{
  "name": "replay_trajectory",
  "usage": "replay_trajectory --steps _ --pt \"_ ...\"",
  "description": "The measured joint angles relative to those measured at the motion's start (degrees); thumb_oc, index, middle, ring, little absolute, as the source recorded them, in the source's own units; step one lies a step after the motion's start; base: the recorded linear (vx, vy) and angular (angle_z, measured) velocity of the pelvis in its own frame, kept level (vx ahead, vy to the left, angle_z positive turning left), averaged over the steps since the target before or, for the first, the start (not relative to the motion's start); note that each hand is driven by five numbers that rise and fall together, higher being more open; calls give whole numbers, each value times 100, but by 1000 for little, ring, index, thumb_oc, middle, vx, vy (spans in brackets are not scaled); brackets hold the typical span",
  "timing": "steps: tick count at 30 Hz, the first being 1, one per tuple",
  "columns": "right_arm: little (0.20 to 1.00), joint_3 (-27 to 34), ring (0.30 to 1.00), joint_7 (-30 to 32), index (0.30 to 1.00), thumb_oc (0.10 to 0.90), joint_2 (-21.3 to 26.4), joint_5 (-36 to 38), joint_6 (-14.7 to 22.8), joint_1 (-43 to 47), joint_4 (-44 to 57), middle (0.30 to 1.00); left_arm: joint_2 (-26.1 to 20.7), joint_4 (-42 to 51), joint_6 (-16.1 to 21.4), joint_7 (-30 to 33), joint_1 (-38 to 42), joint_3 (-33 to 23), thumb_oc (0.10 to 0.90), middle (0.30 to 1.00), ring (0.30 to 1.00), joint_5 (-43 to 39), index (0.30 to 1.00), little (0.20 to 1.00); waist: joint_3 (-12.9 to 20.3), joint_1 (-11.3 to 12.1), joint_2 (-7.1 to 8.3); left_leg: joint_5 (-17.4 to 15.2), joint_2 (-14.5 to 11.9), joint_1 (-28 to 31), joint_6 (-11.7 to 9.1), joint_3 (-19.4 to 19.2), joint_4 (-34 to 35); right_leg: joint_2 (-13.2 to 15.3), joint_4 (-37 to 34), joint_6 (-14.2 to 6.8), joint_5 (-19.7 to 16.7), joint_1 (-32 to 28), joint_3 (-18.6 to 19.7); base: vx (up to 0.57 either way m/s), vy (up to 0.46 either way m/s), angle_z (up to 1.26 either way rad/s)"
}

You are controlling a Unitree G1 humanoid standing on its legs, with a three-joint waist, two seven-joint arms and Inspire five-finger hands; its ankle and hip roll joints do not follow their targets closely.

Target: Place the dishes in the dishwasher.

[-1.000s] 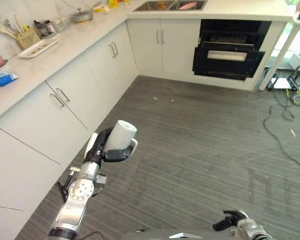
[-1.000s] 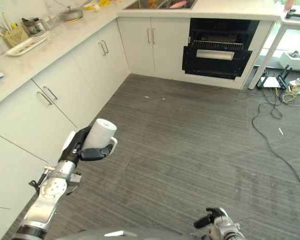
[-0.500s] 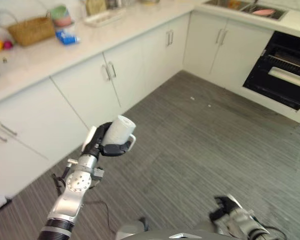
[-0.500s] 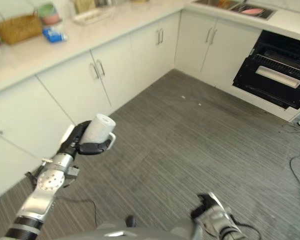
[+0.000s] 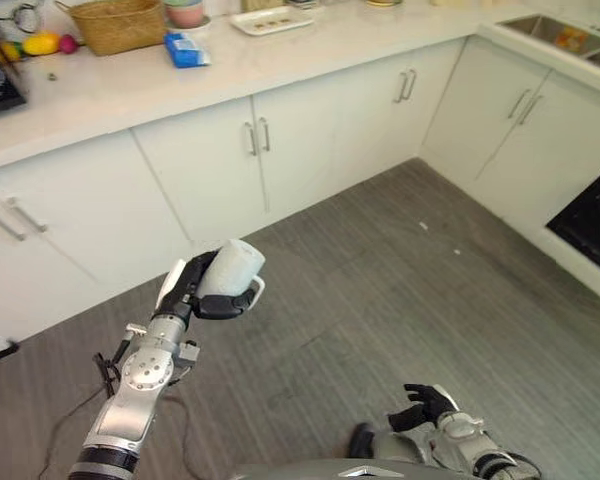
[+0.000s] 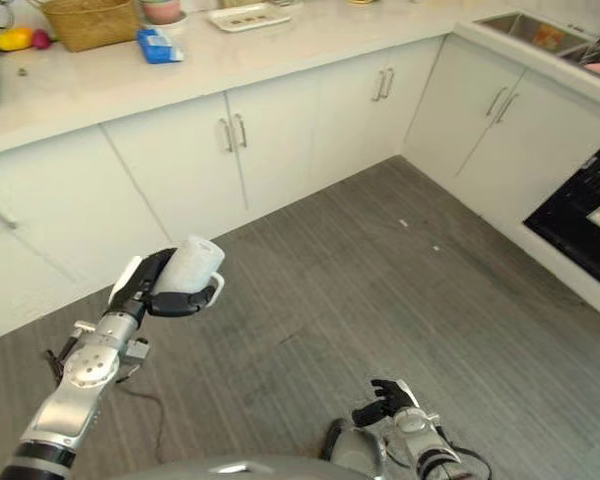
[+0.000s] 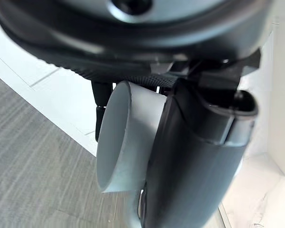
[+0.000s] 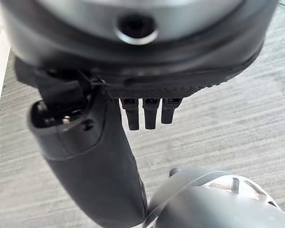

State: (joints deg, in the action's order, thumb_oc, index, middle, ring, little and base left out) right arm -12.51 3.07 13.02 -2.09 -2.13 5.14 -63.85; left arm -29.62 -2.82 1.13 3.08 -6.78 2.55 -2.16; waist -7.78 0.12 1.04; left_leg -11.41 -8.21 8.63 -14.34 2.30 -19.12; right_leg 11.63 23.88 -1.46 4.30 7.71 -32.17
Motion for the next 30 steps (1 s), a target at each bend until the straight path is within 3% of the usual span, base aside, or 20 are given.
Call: replay_trajectory --steps 1,2,3,4,5,8,11,13,14,16,18,20,21,23,24,25,26,27,28,30 --pt "900 3 900 2 900 800 2 6 3 -26 -15 900 -28 18 -2 -12 0 -2 400 300 300 -23 300 300 27 -15 76 108 1 -262 -43 -196 -658 31 48 59 97 -50 -214 321 -226 -60" --pt "900 -32 900 21 900 800 24 15 -6 -23 -103 900 -41 19 2 2 -10 -73 400 300 300 -150 300 300 69 99 117 506 -205 -756 49 -573 -1929 -45 -168 380 233 -267 -318 412 -136 -85" --pt "900 -29 900 71 900 800 6 63 -12 -67 -96 900 -76 -16 -16 33 9 -97 400 300 300 -210 300 300 101 171 151 1359 -418 -1186 184 -768 -2814 -318 -582 481 367 -567 -191 377 -22 -95" --pt "900 -87 900 135 900 800 -10 115 -17 -67 -148 900 -93 -11 -16 39 72 -110 400 300 300 -237 300 300 88 237 186 1182 -577 -1416 276 -1007 -3194 -403 -863 468 175 -760 -168 378 99 -80" --pt "900 -169 900 203 900 800 -76 228 -57 -71 -194 900 -168 16 -7 44 73 -133 400 300 300 -244 300 300 74 269 400 587 -565 -1558 466 -1269 -2903 -414 -1212 461 44 -1036 -26 219 85 -48" --pt "900 -25 900 267 900 800 -108 262 -60 -159 -117 900 -158 95 22 57 128 -92 400 300 300 -260 300 300 61 287 597 214 -564 -2172 769 -1526 -1391 -511 -1821 292 -59 -1491 180 352 266 -41" --pt "900 6 900 376 900 800 -64 498 67 -117 205 900 -144 11 19 66 46 -110 400 300 300 -283 300 300 -75 439 470 1214 -325 -2496 776 -930 1322 -607 -2389 -33 -182 -1903 710 273 243 -91" --pt "900 8 900 402 900 800 28 565 189 -143 351 900 -147 -119 25 88 13 -52 400 300 300 -277 300 300 -107 502 256 1384 -293 -2449 649 -381 2208 -627 -2459 -229 -136 -2020 1013 340 328 -120" --pt "900 -16 900 435 900 800 56 687 229 -89 460 900 -253 -81 3 104 -63 -108 400 300 300 -234 300 300 -219 565 121 1753 -411 -2350 615 -459 2277 -654 -2794 -509 -63 -2345 1207 367 319 -118" --pt "900 -47 900 443 900 800 -69 688 242 -23 569 900 -469 -74 -1 151 -77 -207 400 300 300 -211 300 300 -293 579 369 2100 -304 -2328 659 -581 2090 -522 -2911 -709 -120 -2403 1294 321 276 -95" --pt "900 -60 900 366 900 800 -329 683 302 9 955 900 -782 -73 -68 190 -168 -567 400 300 300 -172 300 300 -424 691 660 2398 -207 -2129 973 -656 1719 -612 -2667 -733 -220 -2346 1293 338 339 -111" --pt "900 -89 900 376 900 800 -374 681 403 81 1034 900 -867 10 -60 213 -10 -599 400 300 300 -167 300 300 -496 634 828 2125 -161 -1859 1203 -876 1586 -546 -1924 -678 -251 -2178 1137 543 594 -61" --pt "900 -89 900 379 900 800 -380 680 396 166 984 900 -867 14 -59 205 22 -572 400 300 300 -166 300 300 -579 677 769 2007 -195 -1719 1243 -984 1511 -433 -1393 -689 -247 -2020 1252 292 503 -35" --pt "900 35 900 378 900 800 -398 688 359 135 989 900 -944 63 -38 129 147 -276 400 300 300 -153 300 300 -779 493 473 1243 -216 -1692 1527 -1081 473 174 1144 -1331 -600 -1134 1294 217 539 2" --pt "900 15 900 399 900 800 -416 691 324 43 1054 900 -923 140 -28 93 87 -277 400 300 300 -134 300 300 -738 461 454 1114 -265 -1733 1506 -1124 391 278 1574 -1338 -885 -1021 1248 259 484 10" --pt "900 -39 900 372 900 800 -487 698 287 -18 1106 900 -959 303 -2 115 20 -321 400 300 300 -93 300 300 -726 493 449 998 -255 -1586 1598 -1232 420 416 1698 -1276 -1635 -777 1149 337 439 -51" --pt "900 -34 900 338 900 800 -555 697 277 -7 1204 900 -1003 497 8 150 -129 -424 400 300 300 -47 300 300 -729 673 382 1036 -316 -1369 1600 -1500 793 794 2068 -1256 -2195 -466 539 338 337 -76" --pt "900 -22 900 326 900 800 -584 699 279 3 1315 900 -1038 523 8 158 -176 -479 400 300 300 -40 300 300 -722 671 308 1122 -306 -1337 1651 -1531 912 846 2134 -1372 -1971 -307 255 392 250 -99" --pt "900 9 900 270 900 800 -588 732 278 -90 1910 900 -1035 459 -16 200 -191 -604 400 300 300 56 300 300 -758 625 230 1379 -134 -1165 1720 -1499 1371 804 1543 -1339 -841 -2 -105 430 152 -58" --pt "900 67 900 241 900 800 -553 746 336 -75 2377 900 -987 302 -49 204 -83 -601 400 300 300 76 300 300 -793 349 197 1473 116 -1026 1829 -1512 1735 652 287 -1320 -513 141 -401 376 106 -18"
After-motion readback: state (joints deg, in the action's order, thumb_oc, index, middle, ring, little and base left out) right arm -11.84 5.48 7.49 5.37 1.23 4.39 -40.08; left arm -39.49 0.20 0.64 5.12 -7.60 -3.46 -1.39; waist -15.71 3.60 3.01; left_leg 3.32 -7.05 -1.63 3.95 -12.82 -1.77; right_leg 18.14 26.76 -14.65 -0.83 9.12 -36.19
